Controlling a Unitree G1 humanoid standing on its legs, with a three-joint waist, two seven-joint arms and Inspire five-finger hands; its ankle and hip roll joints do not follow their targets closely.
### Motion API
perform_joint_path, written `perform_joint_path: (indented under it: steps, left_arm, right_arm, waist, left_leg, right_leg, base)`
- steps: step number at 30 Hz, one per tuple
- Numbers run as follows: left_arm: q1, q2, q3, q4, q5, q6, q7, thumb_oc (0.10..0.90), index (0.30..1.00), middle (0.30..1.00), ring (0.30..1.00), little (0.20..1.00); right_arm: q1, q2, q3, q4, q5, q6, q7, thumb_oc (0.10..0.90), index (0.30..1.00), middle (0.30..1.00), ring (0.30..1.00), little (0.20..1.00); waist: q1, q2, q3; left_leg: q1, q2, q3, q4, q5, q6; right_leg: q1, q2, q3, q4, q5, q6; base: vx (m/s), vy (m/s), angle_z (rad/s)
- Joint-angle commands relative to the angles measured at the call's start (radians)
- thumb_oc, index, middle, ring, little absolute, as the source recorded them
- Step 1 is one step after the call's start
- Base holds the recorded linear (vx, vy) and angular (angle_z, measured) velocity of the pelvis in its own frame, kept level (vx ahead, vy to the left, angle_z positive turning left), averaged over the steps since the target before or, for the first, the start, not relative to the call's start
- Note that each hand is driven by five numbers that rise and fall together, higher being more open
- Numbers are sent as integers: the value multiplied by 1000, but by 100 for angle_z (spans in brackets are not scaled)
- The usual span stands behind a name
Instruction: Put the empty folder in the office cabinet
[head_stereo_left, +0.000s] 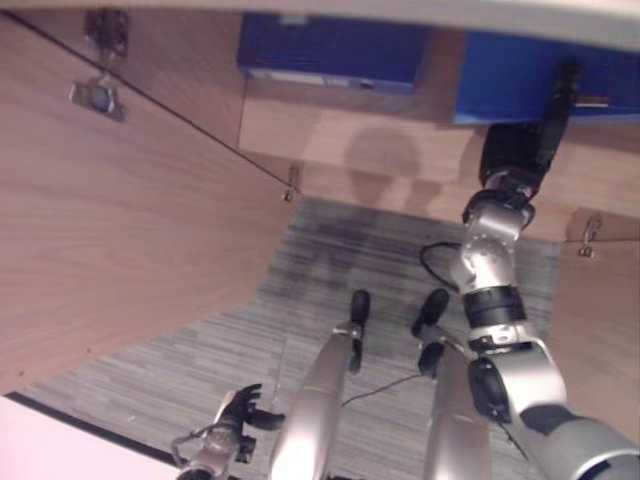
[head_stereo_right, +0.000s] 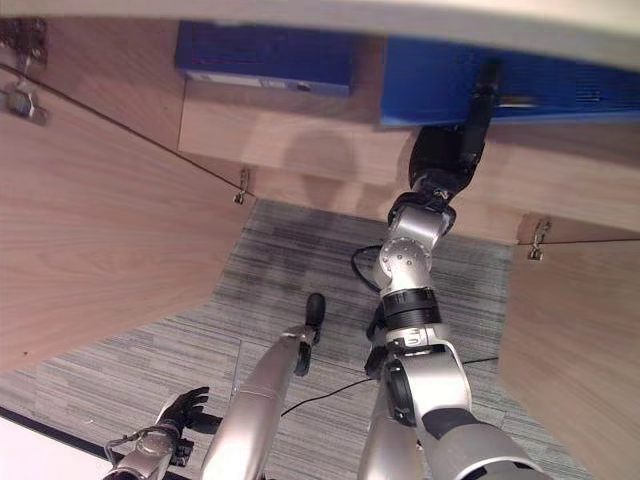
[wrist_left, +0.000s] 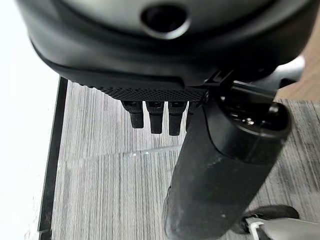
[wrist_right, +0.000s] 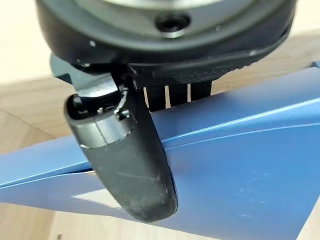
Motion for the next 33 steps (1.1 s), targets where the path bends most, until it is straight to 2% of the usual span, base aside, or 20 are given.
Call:
perform_joint_path:
  steps: [1,6,10,20,21,28,29,31,33]
  left_arm:
    - [99,77,-33,15,-24,19,27,800,900,900,900,900]
    - [97,91,-47,-1,-21,23,23,800,900,900,900,900]
    - [97,93,-46,2,-20,23,27,800,900,900,900,900]
    - [91,132,-41,32,-5,20,31,800,900,900,900,900]
    - [89,138,-21,79,-17,25,30,800,900,900,900,900]
    - [92,159,15,128,-2,33,42,800,900,900,900,900]
    - [91,160,24,136,-10,34,43,800,900,900,900,900]
    - [90,168,34,156,-8,40,43,800,900,900,900,900]
    - [89,169,35,161,-6,40,42,800,900,900,900,900]
  right_arm:
    - [-1,-38,11,-185,-90,-29,52,400,300,300,300,300]
    - [-37,-56,17,-218,-107,-44,43,400,300,300,300,300]
    - [-51,-68,21,-234,-114,-48,43,400,300,300,300,300]
    - [-204,-212,46,-149,-116,-51,25,400,300,300,300,300]
    - [-244,-231,51,-122,-119,-47,18,400,300,300,300,300]
    - [-288,-260,68,-79,-123,-37,-9,400,300,300,300,300]
    - [-299,-267,76,-46,-119,-30,-20,800,900,900,900,900]
    - [-311,-278,99,0,-115,17,-32,800,900,900,900,900]
    - [-315,-280,102,13,-109,30,-27,800,900,900,900,900]
  waist:
    - [-3,30,-97]
    - [-9,44,-110]
    - [-8,44,-115]
    - [1,26,-139]
    - [2,19,-144]
    - [3,-1,-150]
    - [4,-3,-150]
    - [5,-11,-148]
    - [5,-14,-146]
  left_leg:
    - [-4,-5,-30,-29,-64,-3]
    - [-29,-7,-26,-29,-65,0]
    - [-30,-6,-25,-34,-63,-2]
    - [38,-3,-38,-107,-49,-13]
    - [50,2,-41,-115,-47,-17]
    - [57,11,-47,-117,-49,-25]
    - [56,12,-47,-120,-47,-27]
    - [53,14,-46,-133,-39,-30]
    - [54,17,-47,-141,-36,-30]
  right_leg:
    - [35,21,59,29,-124,60]
    - [5,25,70,25,-121,63]
    - [4,26,70,25,-120,63]
    - [71,34,57,-47,-107,68]
    - [88,38,56,-59,-107,68]
    - [99,40,45,-66,-105,65]
    - [98,41,44,-69,-104,65]
    - [97,45,42,-83,-98,62]
    - [97,47,42,-91,-95,61]
  base:
    - [-33,16,-7]
    - [-19,1,-6]
    - [0,0,0]
    - [14,-20,1]
    - [31,-28,0]
    - [20,-37,2]
    - [0,0,0]
    - [0,0,0]
    - [0,0,0]
